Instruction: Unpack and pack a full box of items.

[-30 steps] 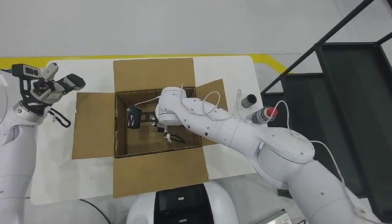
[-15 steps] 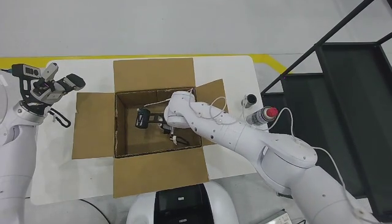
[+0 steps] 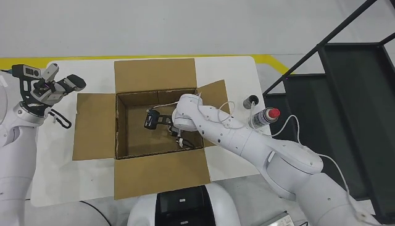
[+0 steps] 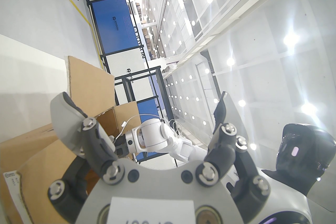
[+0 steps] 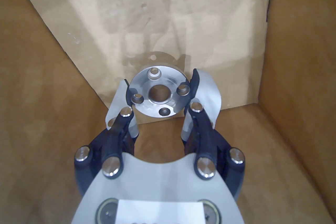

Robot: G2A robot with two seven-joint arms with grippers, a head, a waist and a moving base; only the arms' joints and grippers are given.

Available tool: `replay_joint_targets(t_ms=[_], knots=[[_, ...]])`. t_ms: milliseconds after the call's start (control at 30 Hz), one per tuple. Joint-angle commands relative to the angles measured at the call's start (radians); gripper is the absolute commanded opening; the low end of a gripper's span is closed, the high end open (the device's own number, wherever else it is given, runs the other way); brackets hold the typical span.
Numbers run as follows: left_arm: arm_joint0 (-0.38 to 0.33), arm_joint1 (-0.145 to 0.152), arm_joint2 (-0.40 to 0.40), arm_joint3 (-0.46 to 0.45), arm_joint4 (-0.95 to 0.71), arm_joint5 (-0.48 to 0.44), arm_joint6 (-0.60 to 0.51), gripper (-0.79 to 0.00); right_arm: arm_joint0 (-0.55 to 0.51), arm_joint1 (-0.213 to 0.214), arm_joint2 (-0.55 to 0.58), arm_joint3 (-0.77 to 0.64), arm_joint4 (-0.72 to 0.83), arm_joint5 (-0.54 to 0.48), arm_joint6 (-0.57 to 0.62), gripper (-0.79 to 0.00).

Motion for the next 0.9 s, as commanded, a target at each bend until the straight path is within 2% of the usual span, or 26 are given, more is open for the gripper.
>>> replay_joint_targets(t_ms=[0, 33, 67, 100, 133, 167, 200, 233, 433, 600, 733, 867], knots=[[0.0, 0.0, 0.0, 0.0, 0.0, 0.0, 0.0, 0.0, -0.006, 0.001, 0.005, 0.002, 0.0, -0.003, 0.008, -0.785], [0.0, 0.0, 0.0, 0.0, 0.0, 0.0, 0.0, 0.0, -0.008, 0.001, 0.008, 0.003, 0.0, -0.005, 0.007, -0.659], [0.0, 0.0, 0.0, 0.0, 0.0, 0.0, 0.0, 0.0, -0.01, 0.001, 0.01, 0.006, 0.0, -0.007, 0.005, -0.499], [0.0, 0.0, 0.0, 0.0, 0.0, 0.0, 0.0, 0.0, -0.012, 0.0, 0.012, 0.009, -0.001, -0.009, 0.004, -0.425], [0.0, 0.0, 0.0, 0.0, 0.0, 0.0, 0.0, 0.0, -0.013, -0.001, 0.014, 0.012, -0.002, -0.009, 0.001, -0.409], [0.0, 0.0, 0.0, 0.0, 0.0, 0.0, 0.0, 0.0, -0.015, -0.002, 0.015, 0.015, -0.002, -0.01, -0.001, -0.302], [0.0, 0.0, 0.0, 0.0, 0.0, 0.0, 0.0, 0.0, -0.015, -0.003, 0.017, 0.018, -0.003, -0.011, -0.003, -0.068], [0.0, 0.0, 0.0, 0.0, 0.0, 0.0, 0.0, 0.0, -0.016, -0.004, 0.018, 0.02, -0.003, -0.013, -0.005, 0.0], [0.0, 0.0, 0.0, 0.0, 0.0, 0.0, 0.0, 0.0, -0.014, -0.005, 0.037, -0.007, -0.014, -0.022, -0.008, 0.0], [0.0, 0.0, 0.0, 0.0, 0.0, 0.0, 0.0, 0.0, -0.036, 0.024, 0.082, -0.142, -0.038, -0.034, 0.017, 0.0], [0.0, 0.0, 0.0, 0.0, 0.0, 0.0, 0.0, 0.0, -0.102, 0.082, 0.176, -0.324, -0.08, -0.089, -0.014, 0.0], [0.0, 0.0, 0.0, 0.0, 0.0, 0.0, 0.0, 0.0, -0.233, 0.158, 0.325, -0.55, -0.136, -0.161, -0.058, 0.0]])
